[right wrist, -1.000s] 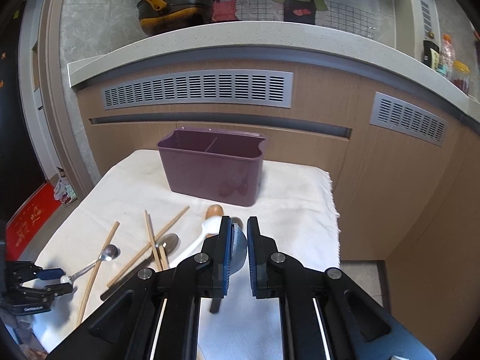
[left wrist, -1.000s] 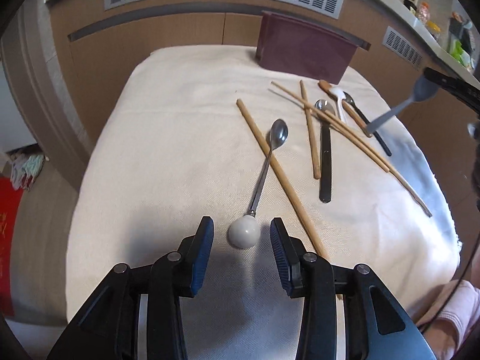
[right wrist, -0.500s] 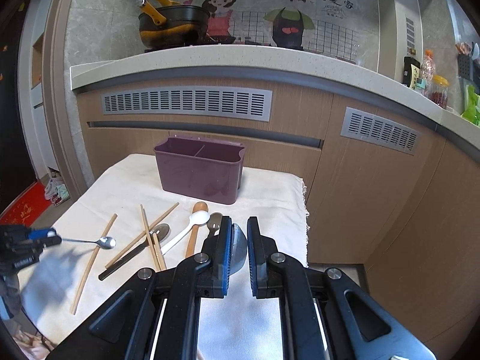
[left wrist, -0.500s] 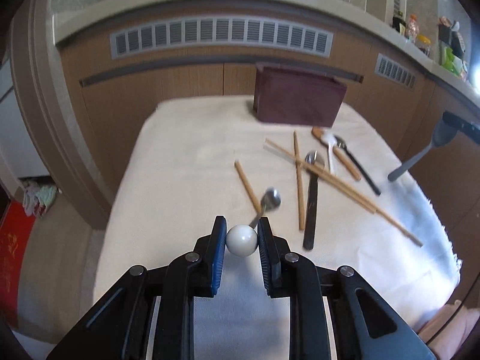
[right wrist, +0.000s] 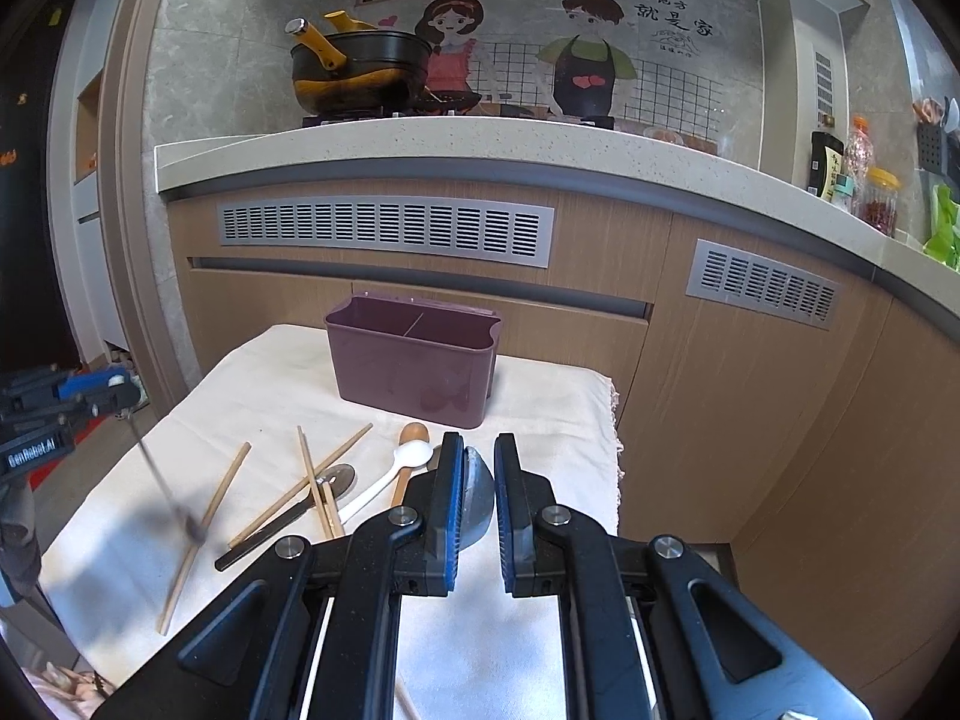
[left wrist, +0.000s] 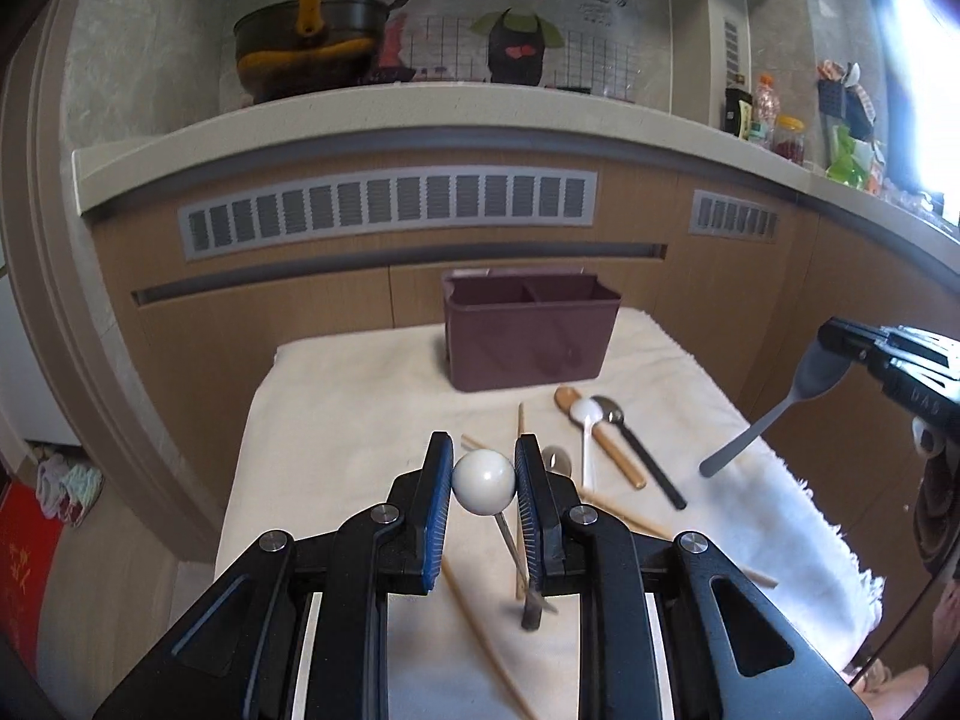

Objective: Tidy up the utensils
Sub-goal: 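Raise the white ball-handled spoon with the left gripper toward the caddy, then drop the white spoon into the caddy while the right gripper drops the blue spoon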

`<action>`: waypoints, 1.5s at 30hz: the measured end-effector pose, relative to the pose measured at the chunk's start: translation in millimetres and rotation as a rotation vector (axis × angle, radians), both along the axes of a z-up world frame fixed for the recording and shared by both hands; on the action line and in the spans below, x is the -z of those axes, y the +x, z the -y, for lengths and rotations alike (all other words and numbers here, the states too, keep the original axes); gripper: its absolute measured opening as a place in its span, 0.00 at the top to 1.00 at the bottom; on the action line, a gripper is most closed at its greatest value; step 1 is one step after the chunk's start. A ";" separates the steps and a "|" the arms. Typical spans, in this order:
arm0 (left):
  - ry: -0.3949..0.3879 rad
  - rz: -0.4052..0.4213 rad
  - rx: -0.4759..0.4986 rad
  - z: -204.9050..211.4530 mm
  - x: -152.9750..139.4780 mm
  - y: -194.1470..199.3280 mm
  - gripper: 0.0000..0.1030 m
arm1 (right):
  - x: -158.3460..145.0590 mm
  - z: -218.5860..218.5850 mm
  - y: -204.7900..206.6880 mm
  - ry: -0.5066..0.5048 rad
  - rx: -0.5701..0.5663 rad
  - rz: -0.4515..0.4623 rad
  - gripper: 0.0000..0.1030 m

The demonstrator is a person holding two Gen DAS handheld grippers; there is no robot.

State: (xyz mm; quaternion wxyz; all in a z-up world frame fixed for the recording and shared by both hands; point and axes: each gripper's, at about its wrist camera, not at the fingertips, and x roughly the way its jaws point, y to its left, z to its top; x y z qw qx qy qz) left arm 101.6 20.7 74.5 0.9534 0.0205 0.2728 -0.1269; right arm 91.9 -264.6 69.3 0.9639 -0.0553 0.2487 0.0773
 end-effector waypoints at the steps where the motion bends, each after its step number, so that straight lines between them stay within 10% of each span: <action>1: 0.000 0.018 0.007 2.3 -8.6 2.4 0.79 | -2.3 -1.9 0.5 -0.005 -0.003 0.003 0.91; 14: 0.116 0.386 0.040 51.6 -165.9 69.9 0.79 | -160.5 -18.4 80.6 -0.076 0.007 0.245 0.91; 19: 0.071 0.394 0.046 52.9 -180.1 126.3 0.79 | -166.4 -30.2 139.5 -0.138 0.016 0.226 0.91; 42: -0.064 -0.043 0.102 70.6 6.1 305.7 0.78 | 19.2 -49.4 289.7 -0.128 -0.102 -0.250 0.90; 45: -0.083 -0.090 0.103 71.7 18.7 312.7 0.72 | 20.5 -45.2 290.1 -0.080 -0.109 -0.254 0.69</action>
